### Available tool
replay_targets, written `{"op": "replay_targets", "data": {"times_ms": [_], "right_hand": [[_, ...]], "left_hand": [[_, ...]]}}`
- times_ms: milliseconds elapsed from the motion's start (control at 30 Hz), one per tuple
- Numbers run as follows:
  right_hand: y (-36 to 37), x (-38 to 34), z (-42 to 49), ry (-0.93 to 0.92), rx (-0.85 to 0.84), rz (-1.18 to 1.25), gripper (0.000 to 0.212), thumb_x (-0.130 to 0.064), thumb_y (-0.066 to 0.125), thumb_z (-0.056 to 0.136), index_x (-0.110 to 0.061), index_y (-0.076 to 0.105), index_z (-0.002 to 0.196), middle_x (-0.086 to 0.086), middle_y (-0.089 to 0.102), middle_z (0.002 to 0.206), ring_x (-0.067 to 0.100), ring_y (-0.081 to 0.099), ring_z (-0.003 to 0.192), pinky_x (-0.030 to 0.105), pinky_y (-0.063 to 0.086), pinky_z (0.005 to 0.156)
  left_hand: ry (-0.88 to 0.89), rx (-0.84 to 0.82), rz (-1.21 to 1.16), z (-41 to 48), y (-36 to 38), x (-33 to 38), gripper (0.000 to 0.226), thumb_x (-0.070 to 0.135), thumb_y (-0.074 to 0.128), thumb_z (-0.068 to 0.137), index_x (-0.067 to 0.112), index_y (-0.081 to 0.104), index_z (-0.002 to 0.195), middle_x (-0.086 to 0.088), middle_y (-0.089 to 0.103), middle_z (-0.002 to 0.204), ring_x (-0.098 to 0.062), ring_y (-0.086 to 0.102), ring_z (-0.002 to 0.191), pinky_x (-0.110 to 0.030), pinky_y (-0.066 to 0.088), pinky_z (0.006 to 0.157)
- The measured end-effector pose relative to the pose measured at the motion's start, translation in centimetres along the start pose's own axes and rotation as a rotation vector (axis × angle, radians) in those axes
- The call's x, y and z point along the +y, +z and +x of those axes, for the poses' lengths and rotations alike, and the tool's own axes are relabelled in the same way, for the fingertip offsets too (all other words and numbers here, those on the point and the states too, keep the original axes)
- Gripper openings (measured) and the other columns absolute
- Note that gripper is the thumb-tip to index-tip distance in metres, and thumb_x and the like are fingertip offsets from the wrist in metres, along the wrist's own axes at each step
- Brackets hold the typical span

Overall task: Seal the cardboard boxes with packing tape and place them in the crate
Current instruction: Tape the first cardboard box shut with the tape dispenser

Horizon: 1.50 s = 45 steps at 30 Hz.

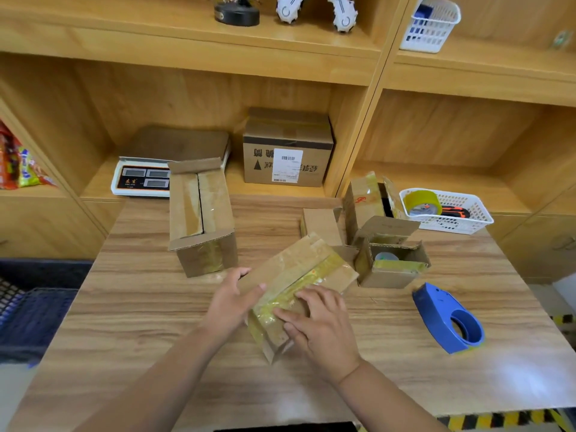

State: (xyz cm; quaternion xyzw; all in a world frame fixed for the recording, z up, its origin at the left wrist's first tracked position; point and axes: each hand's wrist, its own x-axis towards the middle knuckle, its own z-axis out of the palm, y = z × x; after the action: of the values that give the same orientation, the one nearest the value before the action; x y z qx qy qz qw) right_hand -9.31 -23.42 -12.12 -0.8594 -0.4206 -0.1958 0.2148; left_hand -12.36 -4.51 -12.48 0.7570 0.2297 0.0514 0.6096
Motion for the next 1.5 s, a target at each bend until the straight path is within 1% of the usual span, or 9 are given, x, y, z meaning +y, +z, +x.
{"op": "replay_targets", "data": {"times_ms": [200,400,500,633,733,1033,1167,1267,1500], "right_hand": [[-0.7,3.1,1.6,0.138,-0.032,-0.092,0.027,-0.040,0.049,0.087,-0.038,0.075,0.094,0.006,0.065,0.104,0.026,0.045,0.110,0.037,0.033,0.090],[-1.3,5.3,2.3,0.267,-0.020,-0.142,0.024,-0.036,0.053,0.086,-0.033,0.076,0.090,0.006,0.064,0.104,0.028,0.049,0.103,0.040,0.041,0.080],[-1.3,4.7,3.5,0.335,-0.014,-0.118,0.021,-0.036,0.060,0.077,-0.025,0.076,0.086,0.004,0.061,0.104,0.025,0.049,0.099,0.045,0.047,0.079],[-0.1,2.1,5.0,0.485,-0.217,-0.160,0.081,-0.073,0.046,0.067,-0.022,0.055,0.129,0.003,0.049,0.131,0.026,0.041,0.122,0.045,0.037,0.102],[1.2,1.0,5.3,0.517,-0.271,-0.149,0.097,-0.077,0.045,0.065,-0.014,0.042,0.139,0.007,0.042,0.141,0.027,0.033,0.131,0.044,0.029,0.109],[1.6,5.2,7.6,0.735,-0.272,-0.182,0.085,-0.059,0.058,0.082,-0.006,0.032,0.143,0.011,0.037,0.146,0.028,0.027,0.136,0.040,0.021,0.112],[1.5,6.1,8.3,0.830,-0.347,-0.055,0.081,-0.058,0.057,0.084,-0.010,0.031,0.143,0.008,0.054,0.132,0.026,0.054,0.116,0.035,0.047,0.082],[1.0,6.7,8.6,0.832,-0.455,-0.126,0.061,-0.064,0.051,0.084,-0.019,0.050,0.125,0.004,0.067,0.108,0.026,0.063,0.098,0.030,0.040,0.062],[-0.2,6.0,6.2,0.965,-0.499,0.101,0.046,-0.063,0.056,0.082,-0.020,0.046,0.095,0.002,0.062,0.097,0.029,0.061,0.098,0.031,0.036,0.067]], "left_hand": [[-0.086,-0.050,-0.021,0.4,-0.3,-0.1,0.033,0.027,0.063,0.089,0.019,0.050,0.119,0.003,0.064,0.104,-0.009,0.065,0.086,-0.020,0.050,0.063],[-0.115,-0.072,-0.048,-0.1,-0.3,0.6,0.031,0.028,0.059,0.091,0.023,0.047,0.119,0.001,0.065,0.098,-0.009,0.063,0.070,-0.014,0.046,0.049],[-0.122,-0.095,-0.068,-0.1,-0.5,0.9,0.035,0.034,0.069,0.082,0.025,0.051,0.111,0.003,0.064,0.100,-0.007,0.065,0.075,-0.019,0.050,0.059],[-0.085,-0.144,-0.026,0.4,-1.0,1.0,0.063,0.053,0.073,0.046,0.031,0.051,0.101,0.005,0.063,0.101,-0.007,0.064,0.086,-0.020,0.050,0.066],[-0.042,-0.167,-0.003,0.4,-1.0,0.4,0.066,0.053,0.076,0.042,0.034,0.051,0.099,0.007,0.064,0.096,0.001,0.062,0.080,-0.016,0.049,0.066],[-0.034,-0.200,0.060,1.3,-1.4,-0.4,0.049,0.034,0.077,0.063,0.030,0.051,0.103,0.006,0.060,0.096,-0.002,0.060,0.082,-0.017,0.050,0.064],[-0.042,-0.223,0.080,1.5,-1.7,-0.2,0.049,0.036,0.075,0.062,0.030,0.050,0.104,0.007,0.058,0.096,0.002,0.058,0.078,-0.014,0.046,0.061],[-0.046,-0.285,0.123,1.9,-2.5,0.3,0.048,0.040,0.072,0.061,0.031,0.049,0.102,0.005,0.057,0.096,-0.001,0.057,0.076,-0.014,0.045,0.058],[-0.056,-0.445,0.155,3.7,-5.2,1.6,0.044,0.015,0.077,0.075,0.029,0.056,0.110,-0.001,0.063,0.107,-0.016,0.062,0.094,-0.026,0.051,0.077]]}}
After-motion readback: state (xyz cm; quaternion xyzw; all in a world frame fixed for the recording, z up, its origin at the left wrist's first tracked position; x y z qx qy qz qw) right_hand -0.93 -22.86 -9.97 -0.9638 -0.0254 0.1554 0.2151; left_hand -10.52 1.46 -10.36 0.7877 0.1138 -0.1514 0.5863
